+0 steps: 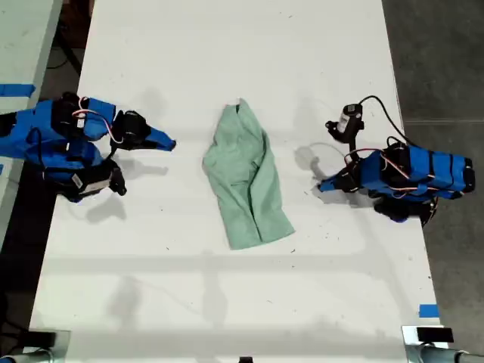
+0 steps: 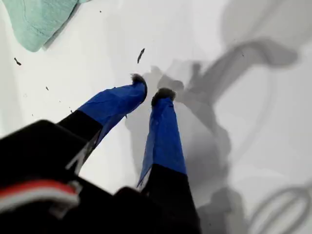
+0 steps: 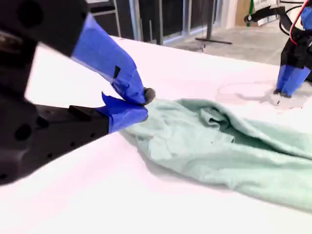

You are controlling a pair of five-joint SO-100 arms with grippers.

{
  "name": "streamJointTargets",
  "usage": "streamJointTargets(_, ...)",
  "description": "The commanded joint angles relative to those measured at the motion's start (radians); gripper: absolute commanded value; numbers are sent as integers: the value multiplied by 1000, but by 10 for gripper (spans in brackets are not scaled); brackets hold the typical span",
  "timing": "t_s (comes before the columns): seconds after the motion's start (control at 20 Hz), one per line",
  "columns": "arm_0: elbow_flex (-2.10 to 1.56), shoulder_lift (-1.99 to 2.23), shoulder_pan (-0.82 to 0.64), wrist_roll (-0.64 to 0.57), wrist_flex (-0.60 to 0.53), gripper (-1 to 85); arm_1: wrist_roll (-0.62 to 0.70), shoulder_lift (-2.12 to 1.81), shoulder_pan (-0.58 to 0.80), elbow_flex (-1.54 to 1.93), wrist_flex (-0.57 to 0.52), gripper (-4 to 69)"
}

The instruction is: Fold t shirt

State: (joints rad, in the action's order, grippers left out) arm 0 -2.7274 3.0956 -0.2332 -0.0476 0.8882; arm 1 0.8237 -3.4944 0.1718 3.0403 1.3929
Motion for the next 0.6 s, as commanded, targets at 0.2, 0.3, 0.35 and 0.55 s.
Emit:
streamJointTargets(0.2,-566,480,-37,-32,6,47,12,-11,-3,43,-5,56)
streamJointTargets(0.3,-566,460,-173,-117,129,57,12,-11,-2,43,-5,55)
streamJointTargets(0.35,-566,476,-222,-149,127,58,12,-11,-2,43,-5,54)
streamJointTargets(0.55,-566,494,-354,-160,124,59,12,-11,-2,43,-5,53)
